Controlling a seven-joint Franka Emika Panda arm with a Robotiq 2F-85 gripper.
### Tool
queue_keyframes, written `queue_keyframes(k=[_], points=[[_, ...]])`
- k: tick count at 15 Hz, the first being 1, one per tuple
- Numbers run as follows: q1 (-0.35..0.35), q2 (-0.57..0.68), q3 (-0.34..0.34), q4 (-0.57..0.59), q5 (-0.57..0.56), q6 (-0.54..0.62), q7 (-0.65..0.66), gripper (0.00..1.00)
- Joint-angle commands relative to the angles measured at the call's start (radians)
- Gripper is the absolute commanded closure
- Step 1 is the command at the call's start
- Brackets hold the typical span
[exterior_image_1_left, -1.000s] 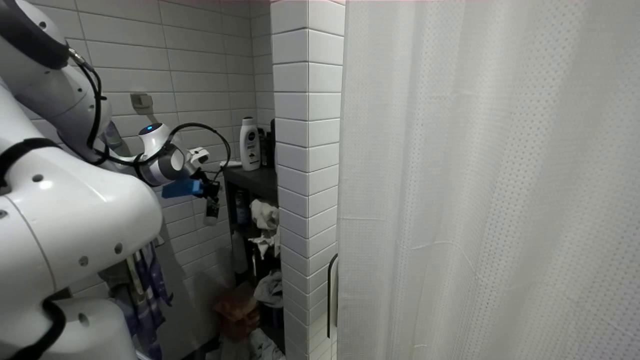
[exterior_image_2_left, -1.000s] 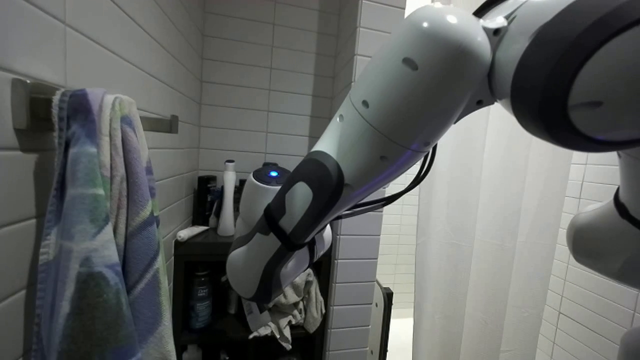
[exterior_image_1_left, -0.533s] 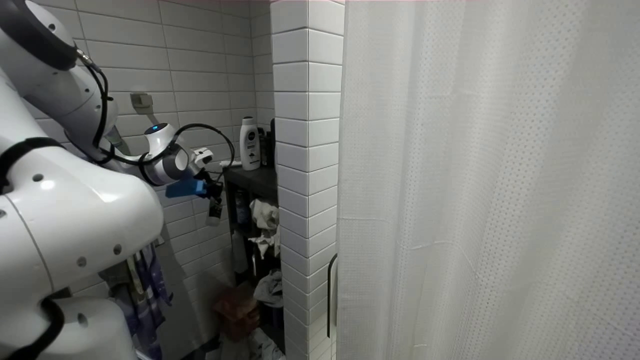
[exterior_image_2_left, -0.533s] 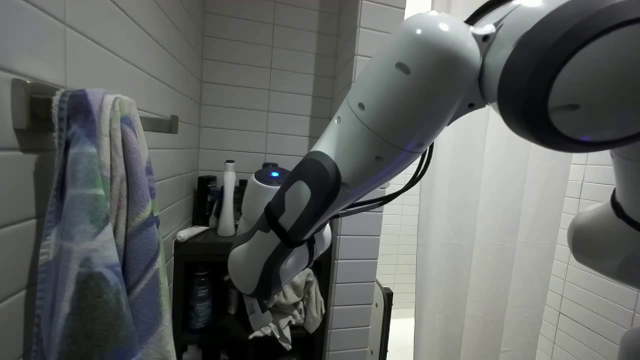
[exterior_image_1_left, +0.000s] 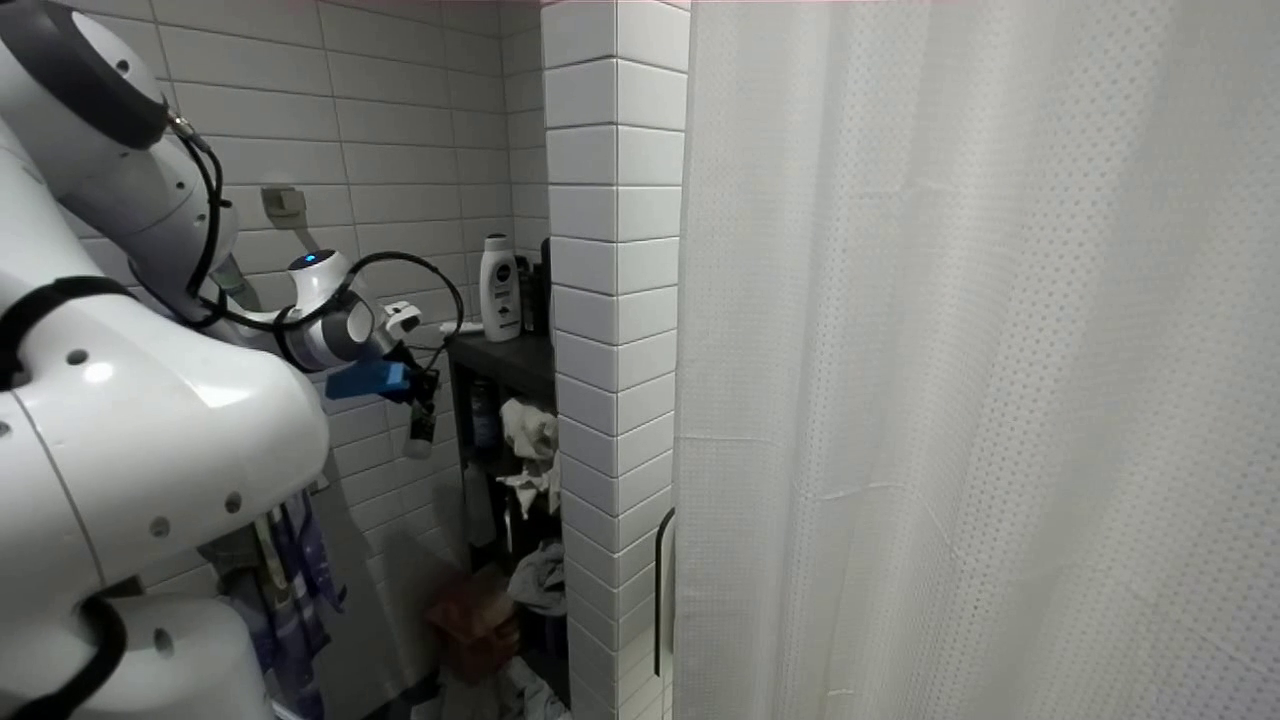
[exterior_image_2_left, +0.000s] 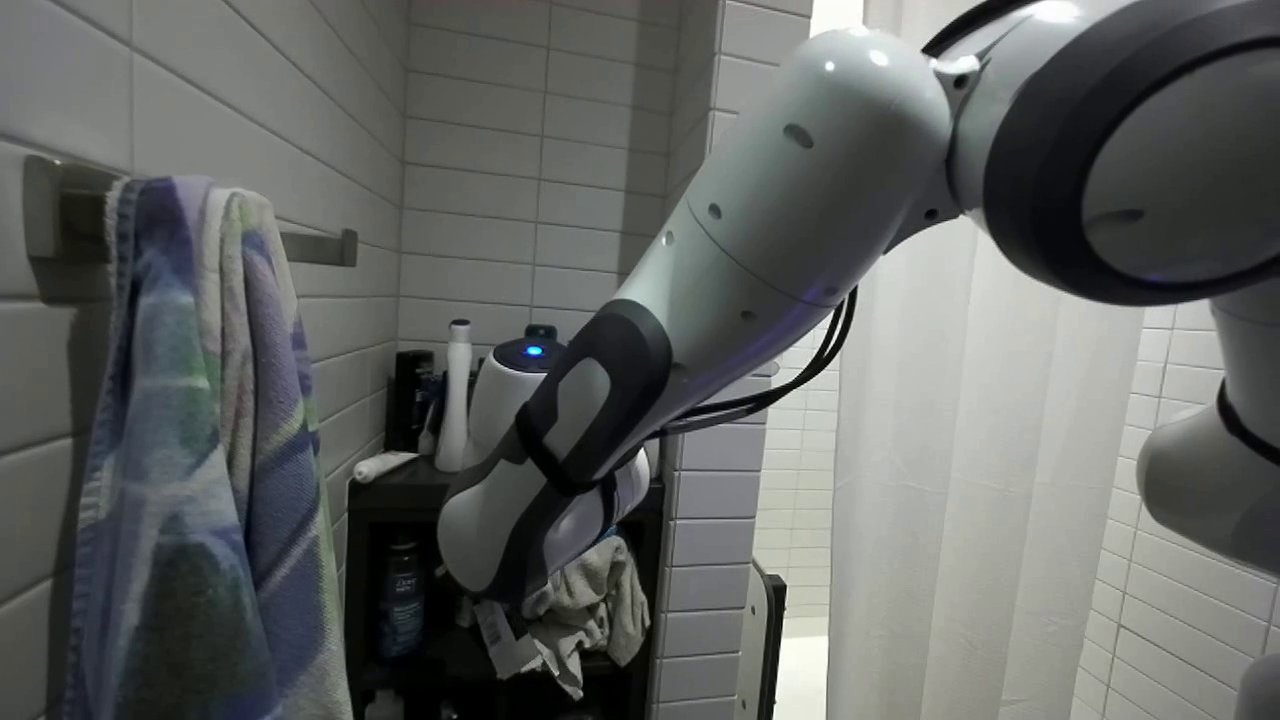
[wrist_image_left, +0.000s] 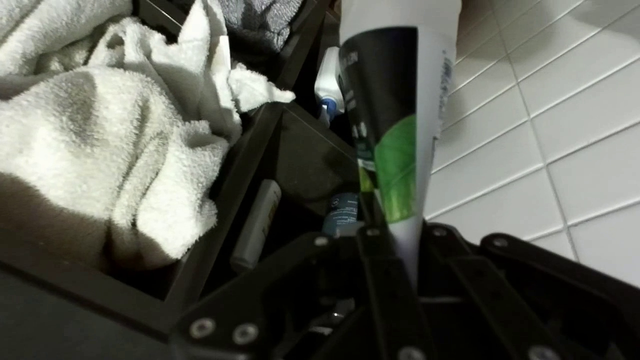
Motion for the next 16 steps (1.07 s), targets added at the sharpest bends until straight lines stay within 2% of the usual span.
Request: queue_keyframes(k=[1, 8, 12, 16], points=[[-0.028, 0.020, 0.014, -0.002, 0.001, -0.060, -0.040, 0.97], [-0.078, 0.013, 0.046, 0.049, 0.033, -0.142, -0.094, 0.97], [-0.057, -0.068, -0.024, 0.120, 0.008, -0.140, -0.021, 0.97], [-0.082, -0.117, -0.042, 0.187, 0.014, -0.148, 0.005, 0.97]])
